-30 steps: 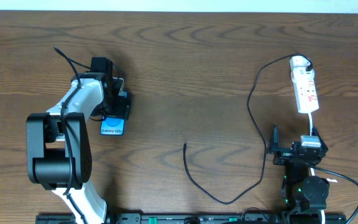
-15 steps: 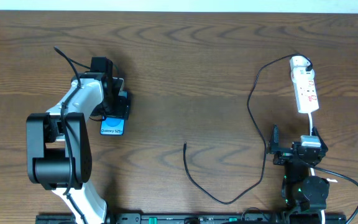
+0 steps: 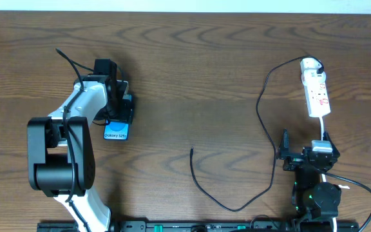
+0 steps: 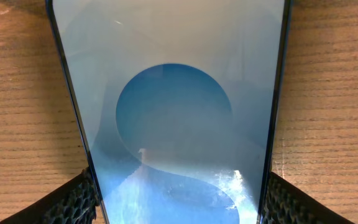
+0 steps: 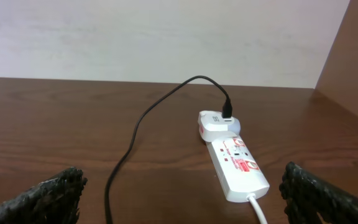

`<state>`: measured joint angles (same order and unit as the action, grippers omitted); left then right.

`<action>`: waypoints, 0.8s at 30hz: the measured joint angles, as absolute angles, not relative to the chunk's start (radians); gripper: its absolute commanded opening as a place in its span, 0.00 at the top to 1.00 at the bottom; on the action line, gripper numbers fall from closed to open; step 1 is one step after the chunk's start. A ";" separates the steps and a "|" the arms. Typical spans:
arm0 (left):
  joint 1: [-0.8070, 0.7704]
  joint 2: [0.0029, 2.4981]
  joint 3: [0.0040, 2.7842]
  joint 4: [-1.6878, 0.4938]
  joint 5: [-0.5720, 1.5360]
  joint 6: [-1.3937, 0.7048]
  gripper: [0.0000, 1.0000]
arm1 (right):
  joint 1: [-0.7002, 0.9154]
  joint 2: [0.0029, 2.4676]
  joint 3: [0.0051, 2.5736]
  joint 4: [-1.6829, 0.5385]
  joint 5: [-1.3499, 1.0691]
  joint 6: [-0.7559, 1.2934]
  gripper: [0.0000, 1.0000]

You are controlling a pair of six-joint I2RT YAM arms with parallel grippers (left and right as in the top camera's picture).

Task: Plug charger to phone and switch on socket
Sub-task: 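Close the left gripper on the phone's bottom edge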

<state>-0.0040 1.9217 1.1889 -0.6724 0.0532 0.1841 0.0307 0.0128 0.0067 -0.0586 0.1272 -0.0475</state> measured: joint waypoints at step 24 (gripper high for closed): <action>-0.004 1.922 1.189 -0.672 0.053 0.184 0.81 | 0.031 0.013 0.007 -0.059 0.127 -0.048 0.01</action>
